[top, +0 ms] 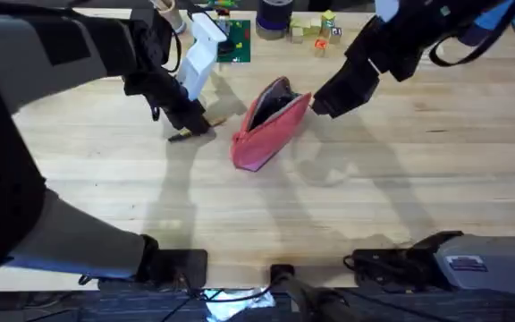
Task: Unzip the bag, pick up the pens from the table one at a time and place them inside, then zip the bag closed.
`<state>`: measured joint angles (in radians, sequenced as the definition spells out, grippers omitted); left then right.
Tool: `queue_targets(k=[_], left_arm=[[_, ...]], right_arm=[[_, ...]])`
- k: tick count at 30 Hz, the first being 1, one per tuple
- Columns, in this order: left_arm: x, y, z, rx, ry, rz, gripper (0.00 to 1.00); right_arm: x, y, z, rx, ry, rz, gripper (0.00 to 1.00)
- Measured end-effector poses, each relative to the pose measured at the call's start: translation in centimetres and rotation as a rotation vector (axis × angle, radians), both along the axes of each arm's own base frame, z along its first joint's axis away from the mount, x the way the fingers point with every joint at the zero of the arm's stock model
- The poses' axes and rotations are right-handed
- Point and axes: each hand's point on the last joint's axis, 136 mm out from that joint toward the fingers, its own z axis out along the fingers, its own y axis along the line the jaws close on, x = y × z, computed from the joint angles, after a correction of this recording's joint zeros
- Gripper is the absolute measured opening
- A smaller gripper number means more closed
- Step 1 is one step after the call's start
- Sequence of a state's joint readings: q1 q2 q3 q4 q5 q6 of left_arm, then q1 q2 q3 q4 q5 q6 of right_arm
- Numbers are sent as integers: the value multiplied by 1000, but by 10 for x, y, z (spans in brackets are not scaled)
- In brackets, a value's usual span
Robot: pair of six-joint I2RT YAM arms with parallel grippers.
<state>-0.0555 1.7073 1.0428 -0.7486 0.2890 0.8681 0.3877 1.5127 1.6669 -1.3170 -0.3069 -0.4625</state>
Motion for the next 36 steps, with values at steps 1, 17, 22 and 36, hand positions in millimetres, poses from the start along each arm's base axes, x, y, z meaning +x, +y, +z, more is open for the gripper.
queue_targets(k=[1, 17, 22, 36], left_arm=[[0, 0, 0, 0, 0, 0, 72], [-1, 0, 1, 2, 7, 5, 44], [1, 1, 2, 18, 28, 33, 38], [1, 1, 33, 86, 89, 116, 40]], right_arm=[[0, 0, 0, 0, 0, 0, 996], [0, 0, 0, 0, 1, -3, 996], [0, 0, 0, 1, -1, -3, 996], [-21, -10, 41, 53, -138, -5, 996]])
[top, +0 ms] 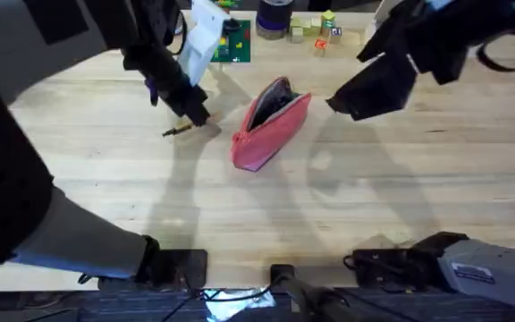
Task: Unzip the bag, pick up the pens from the table one at a time and place them inside, then zip the bag closed.
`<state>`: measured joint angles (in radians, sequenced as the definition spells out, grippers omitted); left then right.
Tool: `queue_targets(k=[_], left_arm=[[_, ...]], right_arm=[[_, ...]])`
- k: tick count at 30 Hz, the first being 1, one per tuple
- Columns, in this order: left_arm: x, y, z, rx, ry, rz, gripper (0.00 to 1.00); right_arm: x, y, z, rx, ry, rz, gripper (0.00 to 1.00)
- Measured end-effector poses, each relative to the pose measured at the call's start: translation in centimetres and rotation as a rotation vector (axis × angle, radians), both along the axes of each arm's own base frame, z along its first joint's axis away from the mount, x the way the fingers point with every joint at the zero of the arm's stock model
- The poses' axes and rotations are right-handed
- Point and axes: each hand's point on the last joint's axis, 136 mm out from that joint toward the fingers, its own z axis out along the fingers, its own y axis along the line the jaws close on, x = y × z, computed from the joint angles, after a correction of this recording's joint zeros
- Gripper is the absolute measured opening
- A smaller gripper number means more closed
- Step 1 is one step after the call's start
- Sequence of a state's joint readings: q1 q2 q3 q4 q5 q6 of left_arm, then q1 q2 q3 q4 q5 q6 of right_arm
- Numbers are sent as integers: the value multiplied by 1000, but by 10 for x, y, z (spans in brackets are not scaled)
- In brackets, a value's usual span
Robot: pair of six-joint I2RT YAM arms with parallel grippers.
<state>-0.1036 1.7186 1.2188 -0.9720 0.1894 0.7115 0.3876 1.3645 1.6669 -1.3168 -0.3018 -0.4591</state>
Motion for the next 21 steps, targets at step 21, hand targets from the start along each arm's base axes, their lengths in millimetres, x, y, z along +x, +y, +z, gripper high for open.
queue_targets(k=[21], left_arm=[[21, -102, 121, -176, -224, 142, 42]], right_arm=[[-13, -21, 24, -31, -127, -45, 996]])
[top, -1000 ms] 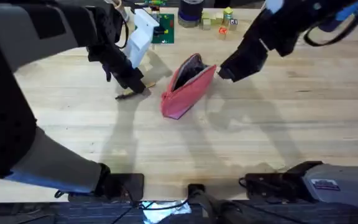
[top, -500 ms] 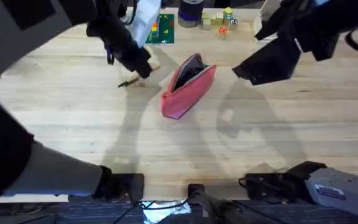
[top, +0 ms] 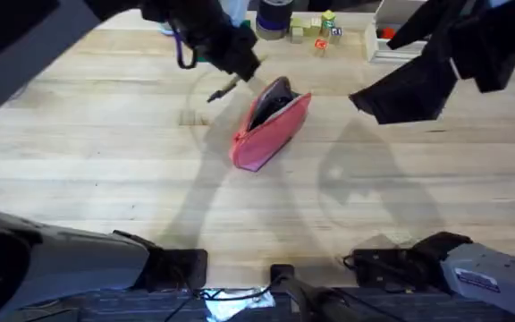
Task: Unzip the bag, pick up the pens from the table one at a time and place them inside, then zip the bag closed.
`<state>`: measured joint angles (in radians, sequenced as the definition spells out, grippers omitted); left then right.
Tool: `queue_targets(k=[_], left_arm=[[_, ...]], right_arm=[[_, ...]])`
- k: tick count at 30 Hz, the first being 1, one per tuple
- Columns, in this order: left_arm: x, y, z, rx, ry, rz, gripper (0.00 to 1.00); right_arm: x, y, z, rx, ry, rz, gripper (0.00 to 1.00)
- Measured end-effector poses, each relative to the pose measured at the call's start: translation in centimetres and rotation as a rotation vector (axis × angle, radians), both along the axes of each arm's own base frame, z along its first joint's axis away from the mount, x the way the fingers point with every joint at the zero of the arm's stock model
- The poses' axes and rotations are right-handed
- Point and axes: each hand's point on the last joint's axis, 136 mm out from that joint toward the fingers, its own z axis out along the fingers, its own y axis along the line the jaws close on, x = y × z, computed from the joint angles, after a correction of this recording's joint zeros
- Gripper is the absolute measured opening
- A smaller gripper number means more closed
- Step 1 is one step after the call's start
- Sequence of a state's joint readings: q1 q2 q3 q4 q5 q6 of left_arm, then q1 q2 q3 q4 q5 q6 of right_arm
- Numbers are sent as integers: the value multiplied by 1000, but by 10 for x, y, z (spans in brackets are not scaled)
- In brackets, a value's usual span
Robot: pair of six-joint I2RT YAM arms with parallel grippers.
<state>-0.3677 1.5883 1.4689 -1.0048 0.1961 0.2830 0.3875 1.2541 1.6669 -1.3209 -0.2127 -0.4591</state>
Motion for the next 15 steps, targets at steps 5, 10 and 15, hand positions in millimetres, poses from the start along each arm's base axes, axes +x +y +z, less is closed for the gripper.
queue_targets(k=[5, 10, 15], left_arm=[[1, -33, 9, -73, -37, -12, 42], [2, -56, 17, -129, -61, -12, 42], [2, -62, 5, -149, 3, 45, 43]], right_arm=[[0, -1, 0, -5, -2, -3, 996], [1, -1, 0, -6, -2, -4, 996], [1, -1, 0, -6, -2, -4, 996]])
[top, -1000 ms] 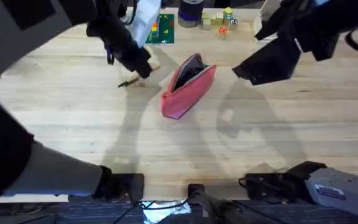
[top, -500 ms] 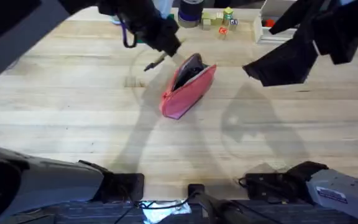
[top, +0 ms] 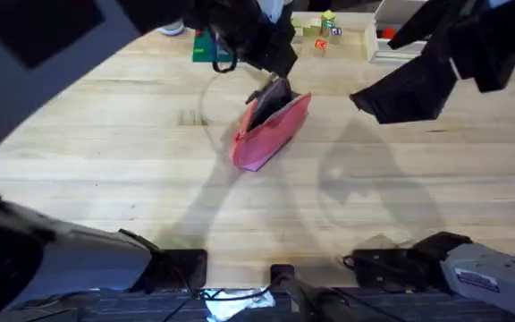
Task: Unzip the bag, pick up the pens from the table one at a time and place them inside, then zip the bag closed.
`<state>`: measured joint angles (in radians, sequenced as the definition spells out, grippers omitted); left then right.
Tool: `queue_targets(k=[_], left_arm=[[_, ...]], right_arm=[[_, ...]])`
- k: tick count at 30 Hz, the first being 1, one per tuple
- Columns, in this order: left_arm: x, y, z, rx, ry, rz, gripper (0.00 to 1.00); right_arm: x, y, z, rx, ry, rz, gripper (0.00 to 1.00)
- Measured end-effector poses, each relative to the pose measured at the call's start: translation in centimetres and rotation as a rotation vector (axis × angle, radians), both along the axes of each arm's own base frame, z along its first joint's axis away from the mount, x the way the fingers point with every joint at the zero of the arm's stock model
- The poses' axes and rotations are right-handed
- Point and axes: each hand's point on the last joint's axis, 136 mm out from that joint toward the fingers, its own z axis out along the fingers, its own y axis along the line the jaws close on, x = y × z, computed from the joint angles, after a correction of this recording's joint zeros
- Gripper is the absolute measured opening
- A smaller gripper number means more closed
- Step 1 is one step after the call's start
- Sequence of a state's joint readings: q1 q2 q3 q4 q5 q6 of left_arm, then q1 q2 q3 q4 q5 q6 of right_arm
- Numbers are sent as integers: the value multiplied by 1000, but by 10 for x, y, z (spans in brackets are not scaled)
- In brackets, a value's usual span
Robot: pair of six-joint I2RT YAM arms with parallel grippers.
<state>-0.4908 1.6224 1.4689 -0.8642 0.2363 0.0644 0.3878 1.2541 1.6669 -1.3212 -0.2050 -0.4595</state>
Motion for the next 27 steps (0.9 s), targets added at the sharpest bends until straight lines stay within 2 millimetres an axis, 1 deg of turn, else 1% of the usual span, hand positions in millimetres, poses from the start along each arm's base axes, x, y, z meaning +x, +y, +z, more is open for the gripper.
queue_targets(k=[4, 6, 11, 17, 20, 23, 27], left_arm=[[0, -7, -19, 6, 62, 15, 43], [-1, -12, -25, 8, 76, 11, 43], [-4, -22, -25, -8, 77, 2, 43], [-3, -24, -29, -7, 89, 11, 43], [-1, -23, -41, 15, 110, 18, 43], [1, -22, -60, 48, 142, 18, 43], [-6, -16, -81, 104, 206, 20, 43]], right_arm=[[0, 0, 0, 0, 0, 0, 996], [0, 0, 0, 0, 0, 0, 996], [-1, -1, -1, -2, 6, 0, 996], [-2, -1, -1, -3, 8, 0, 996], [-2, -1, -1, -3, 8, 0, 996], [-2, -1, -1, -3, 8, 0, 996], [-3, -1, -2, -5, 12, 0, 996]])
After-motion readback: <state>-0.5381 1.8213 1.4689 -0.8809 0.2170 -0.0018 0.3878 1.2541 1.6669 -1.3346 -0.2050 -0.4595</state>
